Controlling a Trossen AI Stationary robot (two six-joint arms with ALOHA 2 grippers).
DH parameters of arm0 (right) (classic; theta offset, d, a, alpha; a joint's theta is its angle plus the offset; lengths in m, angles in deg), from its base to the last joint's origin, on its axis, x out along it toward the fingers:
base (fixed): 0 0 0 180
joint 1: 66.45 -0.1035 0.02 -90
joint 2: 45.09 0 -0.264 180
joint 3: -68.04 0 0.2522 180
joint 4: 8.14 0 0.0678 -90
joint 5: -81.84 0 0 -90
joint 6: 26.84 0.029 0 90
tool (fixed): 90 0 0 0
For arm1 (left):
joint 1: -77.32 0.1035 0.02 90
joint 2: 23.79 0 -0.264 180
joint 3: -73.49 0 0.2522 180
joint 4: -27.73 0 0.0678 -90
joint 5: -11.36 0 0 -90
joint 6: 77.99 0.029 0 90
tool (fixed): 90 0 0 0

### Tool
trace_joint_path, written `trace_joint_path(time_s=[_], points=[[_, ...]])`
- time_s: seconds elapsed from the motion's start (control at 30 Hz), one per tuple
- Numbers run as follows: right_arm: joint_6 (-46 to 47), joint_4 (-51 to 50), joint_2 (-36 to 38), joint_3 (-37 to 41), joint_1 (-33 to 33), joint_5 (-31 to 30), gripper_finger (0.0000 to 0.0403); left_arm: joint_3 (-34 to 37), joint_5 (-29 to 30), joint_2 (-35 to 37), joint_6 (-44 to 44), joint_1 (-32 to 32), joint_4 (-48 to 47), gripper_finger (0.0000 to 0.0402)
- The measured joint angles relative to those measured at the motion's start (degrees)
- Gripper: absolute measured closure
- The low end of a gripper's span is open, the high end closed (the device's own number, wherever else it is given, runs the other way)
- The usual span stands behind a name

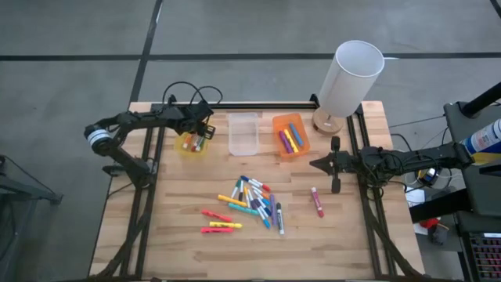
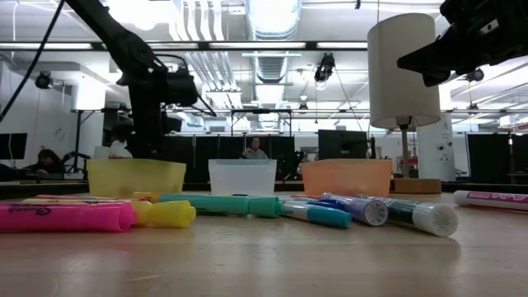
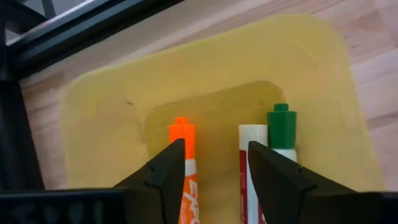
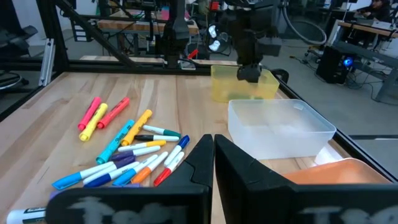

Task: Pick & Place Markers
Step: Put the pink marker pen into the yellow bin

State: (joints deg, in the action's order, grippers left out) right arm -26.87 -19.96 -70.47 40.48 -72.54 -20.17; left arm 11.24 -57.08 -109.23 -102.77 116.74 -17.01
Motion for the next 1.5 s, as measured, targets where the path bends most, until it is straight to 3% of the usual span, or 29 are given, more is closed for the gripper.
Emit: trace_joint_path(time_s=[0.3,0.6,0.77,0.9,1.1,1.27,1.5], points=[[0.0,0.0,0.0,0.0,0.0,0.0,0.0394,-4.3,-0.2,8.4,1.8,-1.9,-8.4,0.0232],[0.0,0.0,0.0,0.0,0.0,0.0,0.0394,-3.0,-14.3,17.8,1.7,-7.6,-8.3,0.0232],[0.0,0.0,0.0,0.0,0.0,0.0,0.0394,-1.1,-16.6,20.6,3.6,-14.3,-6.0,0.0232],[0.0,0.0,0.0,0.0,0.0,0.0,0.0394,-0.8,-17.1,20.5,6.2,-19.8,-6.0,0.0232],[0.0,0.0,0.0,0.0,0.0,0.0,0.0394,-0.8,-17.5,19.0,2.1,-23.8,-1.3,0.0232],[0.0,0.0,0.0,0.0,0.0,0.0,0.0394,-0.8,-25.9,17.2,1.7,-26.7,2.0,0.0232],[0.0,0.0,0.0,0.0,0.0,0.0,0.0394,-0.8,-27.6,15.1,3.1,-33.3,0.9,0.0232]])
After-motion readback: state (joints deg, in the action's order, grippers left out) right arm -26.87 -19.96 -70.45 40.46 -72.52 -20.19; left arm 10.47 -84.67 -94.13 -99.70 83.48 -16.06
